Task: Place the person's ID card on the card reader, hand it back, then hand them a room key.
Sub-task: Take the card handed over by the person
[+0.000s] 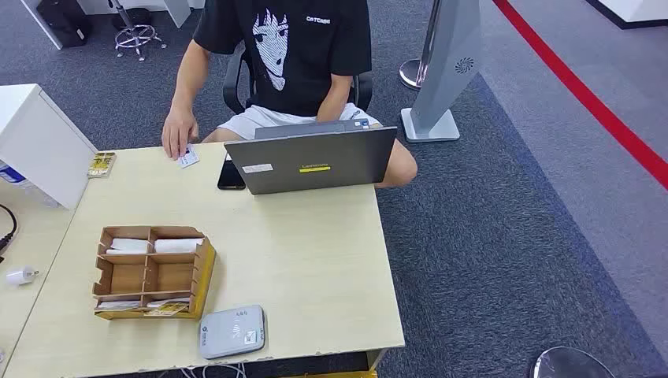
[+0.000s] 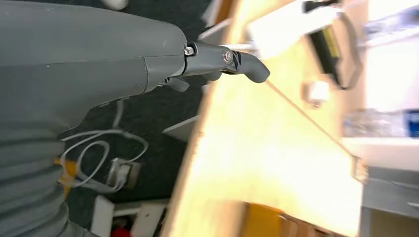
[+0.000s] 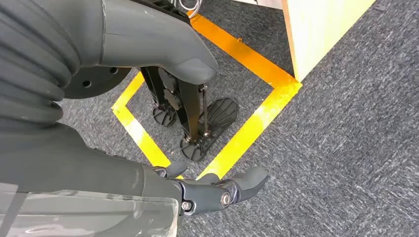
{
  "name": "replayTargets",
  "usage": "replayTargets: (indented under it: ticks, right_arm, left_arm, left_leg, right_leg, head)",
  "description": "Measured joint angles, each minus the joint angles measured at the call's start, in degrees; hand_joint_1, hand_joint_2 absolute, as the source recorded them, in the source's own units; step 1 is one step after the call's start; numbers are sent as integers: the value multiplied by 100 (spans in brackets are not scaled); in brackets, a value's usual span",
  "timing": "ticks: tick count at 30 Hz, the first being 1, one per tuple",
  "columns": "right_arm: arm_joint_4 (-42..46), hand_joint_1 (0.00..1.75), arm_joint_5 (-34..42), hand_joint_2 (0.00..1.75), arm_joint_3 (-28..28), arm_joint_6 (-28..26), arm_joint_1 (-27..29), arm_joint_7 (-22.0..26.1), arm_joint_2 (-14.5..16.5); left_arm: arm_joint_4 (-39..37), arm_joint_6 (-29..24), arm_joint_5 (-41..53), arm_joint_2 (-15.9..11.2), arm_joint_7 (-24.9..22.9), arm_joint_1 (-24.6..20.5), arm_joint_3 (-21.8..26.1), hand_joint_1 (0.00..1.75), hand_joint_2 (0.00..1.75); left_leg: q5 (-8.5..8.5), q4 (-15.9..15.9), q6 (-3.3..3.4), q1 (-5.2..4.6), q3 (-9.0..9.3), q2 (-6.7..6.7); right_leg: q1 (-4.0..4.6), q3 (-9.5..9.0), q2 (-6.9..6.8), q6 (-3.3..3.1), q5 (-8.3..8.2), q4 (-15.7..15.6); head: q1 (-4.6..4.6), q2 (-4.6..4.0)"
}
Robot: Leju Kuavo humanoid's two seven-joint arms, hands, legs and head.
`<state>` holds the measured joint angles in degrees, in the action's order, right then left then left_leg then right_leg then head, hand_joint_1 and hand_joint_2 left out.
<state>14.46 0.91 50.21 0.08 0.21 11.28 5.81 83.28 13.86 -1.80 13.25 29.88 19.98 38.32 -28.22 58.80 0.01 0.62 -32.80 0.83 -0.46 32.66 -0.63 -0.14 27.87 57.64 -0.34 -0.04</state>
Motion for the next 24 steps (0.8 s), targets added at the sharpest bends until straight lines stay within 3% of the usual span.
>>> replayTargets:
  ticks: [5,9,13,17,24]
  right_arm:
    - [-15,0,-149,175,16,49,-14,-76,0]
    - [-29,0,-304,0,21,97,-24,-133,0]
    - [-37,0,-457,0,25,96,-41,-176,-8]
    - [-57,0,-623,175,26,90,-65,-220,-37]
    - [-79,0,-877,175,26,70,-84,-267,-91]
  left_arm:
    - [599,-387,312,-99,113,21,-395,0,175]
    - [1130,-809,685,-274,165,-23,-837,0,175]
    - [1515,-1157,1124,-521,58,-211,-1255,0,175]
    - [1805,-1392,1577,-833,-182,-510,-1696,0,175]
    - [1989,-1704,2452,-1290,-594,-1040,-2219,0,175]
  left_leg:
    - [0,0,0,0,5,1]
    - [1,0,-2,0,9,2]
    - [3,1,-3,0,11,2]
    - [4,1,-4,0,13,3]
    - [5,3,-4,0,17,7]
  right_leg:
    - [0,-2,1,0,0,0]
    - [0,-4,2,0,0,0]
    - [0,-5,2,0,-1,0]
    - [0,-7,3,-1,-2,0]
    - [0,-9,8,-2,-3,1]
  head:
    - [1,0]
    - [1,0]
    - [-1,0]
    - [0,0]
    - [-1,0]
